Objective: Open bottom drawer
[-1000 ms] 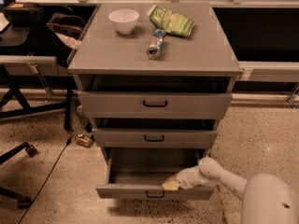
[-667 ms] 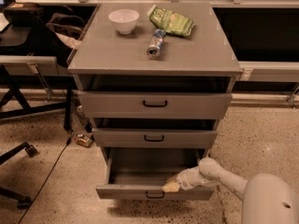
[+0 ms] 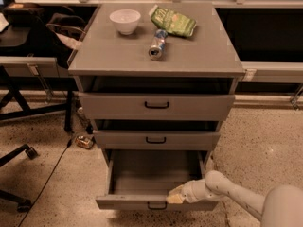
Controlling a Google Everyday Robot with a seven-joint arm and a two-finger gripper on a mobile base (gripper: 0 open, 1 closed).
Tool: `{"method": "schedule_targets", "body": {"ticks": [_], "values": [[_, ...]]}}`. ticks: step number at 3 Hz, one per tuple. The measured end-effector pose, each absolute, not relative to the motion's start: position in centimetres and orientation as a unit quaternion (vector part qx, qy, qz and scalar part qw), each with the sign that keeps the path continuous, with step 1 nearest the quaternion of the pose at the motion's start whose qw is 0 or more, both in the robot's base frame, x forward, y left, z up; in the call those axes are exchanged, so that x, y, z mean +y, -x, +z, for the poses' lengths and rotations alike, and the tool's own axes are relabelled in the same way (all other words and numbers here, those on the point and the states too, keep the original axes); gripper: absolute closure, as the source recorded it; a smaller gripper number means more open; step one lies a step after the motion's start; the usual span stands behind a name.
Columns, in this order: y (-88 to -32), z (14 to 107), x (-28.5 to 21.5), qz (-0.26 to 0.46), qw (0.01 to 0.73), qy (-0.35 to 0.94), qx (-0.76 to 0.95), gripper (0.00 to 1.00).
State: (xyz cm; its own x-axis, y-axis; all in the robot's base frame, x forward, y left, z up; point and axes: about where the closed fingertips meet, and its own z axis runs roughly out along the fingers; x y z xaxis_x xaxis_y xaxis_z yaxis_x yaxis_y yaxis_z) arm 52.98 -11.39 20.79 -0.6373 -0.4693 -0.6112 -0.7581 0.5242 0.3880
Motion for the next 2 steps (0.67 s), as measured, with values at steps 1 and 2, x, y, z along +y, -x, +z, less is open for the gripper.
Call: {"method": "schedule_targets", "body": {"ticks": [1, 2], "values": [[-49.9, 21.2, -13.0, 0.317, 0.242, 0.343, 0.850, 1.00], [-47.5, 21.0, -13.5, 0.323, 0.241, 0.333, 0.853, 1.00]]}}
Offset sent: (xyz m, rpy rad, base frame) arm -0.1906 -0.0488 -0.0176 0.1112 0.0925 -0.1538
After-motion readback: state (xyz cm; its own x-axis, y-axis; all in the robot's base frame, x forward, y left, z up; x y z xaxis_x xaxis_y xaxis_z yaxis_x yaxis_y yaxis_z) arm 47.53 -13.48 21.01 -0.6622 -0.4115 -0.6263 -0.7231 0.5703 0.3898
